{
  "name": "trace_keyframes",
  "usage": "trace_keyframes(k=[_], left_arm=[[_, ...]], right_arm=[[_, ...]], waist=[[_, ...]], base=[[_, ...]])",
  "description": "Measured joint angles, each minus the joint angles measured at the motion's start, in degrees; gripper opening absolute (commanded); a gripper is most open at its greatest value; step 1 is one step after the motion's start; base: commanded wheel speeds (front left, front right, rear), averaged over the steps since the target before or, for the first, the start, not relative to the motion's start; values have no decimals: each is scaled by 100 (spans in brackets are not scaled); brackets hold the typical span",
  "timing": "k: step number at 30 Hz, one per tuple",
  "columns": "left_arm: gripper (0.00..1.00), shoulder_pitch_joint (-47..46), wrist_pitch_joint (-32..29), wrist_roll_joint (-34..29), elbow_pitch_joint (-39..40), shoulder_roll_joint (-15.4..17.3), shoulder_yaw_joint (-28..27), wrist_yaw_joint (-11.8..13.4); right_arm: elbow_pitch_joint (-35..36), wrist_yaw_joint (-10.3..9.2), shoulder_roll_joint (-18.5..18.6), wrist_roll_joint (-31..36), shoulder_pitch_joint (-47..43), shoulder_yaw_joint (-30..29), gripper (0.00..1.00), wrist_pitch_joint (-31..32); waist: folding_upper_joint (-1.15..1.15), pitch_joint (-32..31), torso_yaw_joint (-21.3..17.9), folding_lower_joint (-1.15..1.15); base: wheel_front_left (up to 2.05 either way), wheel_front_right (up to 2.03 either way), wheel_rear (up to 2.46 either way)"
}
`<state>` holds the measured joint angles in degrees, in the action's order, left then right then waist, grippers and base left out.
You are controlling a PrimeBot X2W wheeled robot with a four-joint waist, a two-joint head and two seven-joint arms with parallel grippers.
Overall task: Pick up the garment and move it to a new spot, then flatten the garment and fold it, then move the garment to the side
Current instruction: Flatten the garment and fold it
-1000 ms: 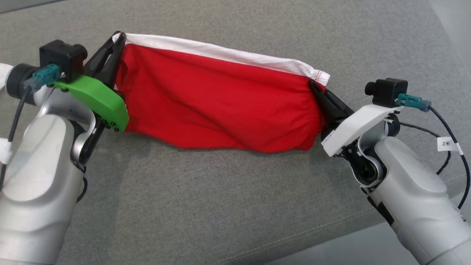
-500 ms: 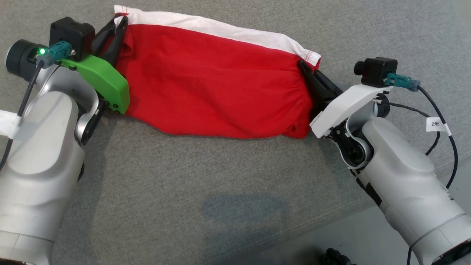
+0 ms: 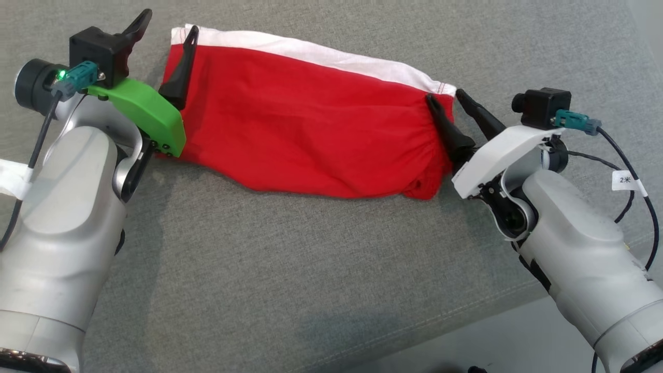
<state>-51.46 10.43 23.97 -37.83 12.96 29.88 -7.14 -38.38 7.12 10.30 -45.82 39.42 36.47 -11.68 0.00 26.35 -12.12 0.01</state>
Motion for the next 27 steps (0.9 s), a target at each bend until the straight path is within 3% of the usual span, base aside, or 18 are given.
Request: trace_keyframes(k=[10,15,27], left_arm=[[100,440,121,404,-569,-294,450,0],[100,758,12,611,-890,-227,442,0],[100,754,-285,1059,-1377,-114,121,0]], right_arm=[[-77,0,299,-40,-449,-122,100,-192],[104,0,312,-66,-554,-204,100,-230],[632,0,430,-66,-734,-319,100,-243]], waist=[[0,-573,159,0],[0,-847,182,-1],[0,-869,-247,-1]], base=[[0,0,0],[0,0,0],[0,0,0]])
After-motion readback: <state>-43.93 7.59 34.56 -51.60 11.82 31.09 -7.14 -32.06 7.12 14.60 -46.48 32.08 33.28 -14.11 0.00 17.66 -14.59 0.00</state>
